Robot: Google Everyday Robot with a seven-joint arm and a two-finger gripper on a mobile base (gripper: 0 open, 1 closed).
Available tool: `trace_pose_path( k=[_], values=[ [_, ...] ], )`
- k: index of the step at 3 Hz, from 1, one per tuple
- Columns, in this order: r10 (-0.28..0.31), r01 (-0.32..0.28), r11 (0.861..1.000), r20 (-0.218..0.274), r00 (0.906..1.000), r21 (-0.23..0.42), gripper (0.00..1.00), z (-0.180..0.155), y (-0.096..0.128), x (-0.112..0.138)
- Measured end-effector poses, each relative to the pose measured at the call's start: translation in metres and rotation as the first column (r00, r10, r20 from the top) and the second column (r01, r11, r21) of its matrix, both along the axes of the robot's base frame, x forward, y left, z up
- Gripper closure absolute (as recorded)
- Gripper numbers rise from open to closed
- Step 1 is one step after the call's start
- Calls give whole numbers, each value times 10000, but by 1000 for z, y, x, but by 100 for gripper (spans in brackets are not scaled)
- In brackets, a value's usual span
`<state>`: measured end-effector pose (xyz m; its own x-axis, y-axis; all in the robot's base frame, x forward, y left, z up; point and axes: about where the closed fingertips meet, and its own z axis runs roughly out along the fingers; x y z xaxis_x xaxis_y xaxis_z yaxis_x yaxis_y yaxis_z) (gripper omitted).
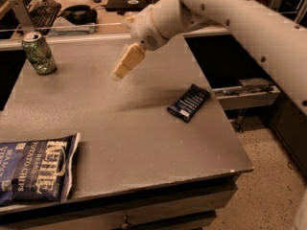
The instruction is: Move green can near rxbar blueberry
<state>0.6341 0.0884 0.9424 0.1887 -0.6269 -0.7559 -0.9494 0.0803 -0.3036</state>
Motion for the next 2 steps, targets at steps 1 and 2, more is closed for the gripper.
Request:
trace_pose_path(
  k=[1, 2],
  values=[
    [127, -116, 9947, -93, 9999, 1025, 0, -18, 50, 45],
    [580, -477, 9814, -502, 9970, 1860, 0, -28, 110, 63]
  ],
)
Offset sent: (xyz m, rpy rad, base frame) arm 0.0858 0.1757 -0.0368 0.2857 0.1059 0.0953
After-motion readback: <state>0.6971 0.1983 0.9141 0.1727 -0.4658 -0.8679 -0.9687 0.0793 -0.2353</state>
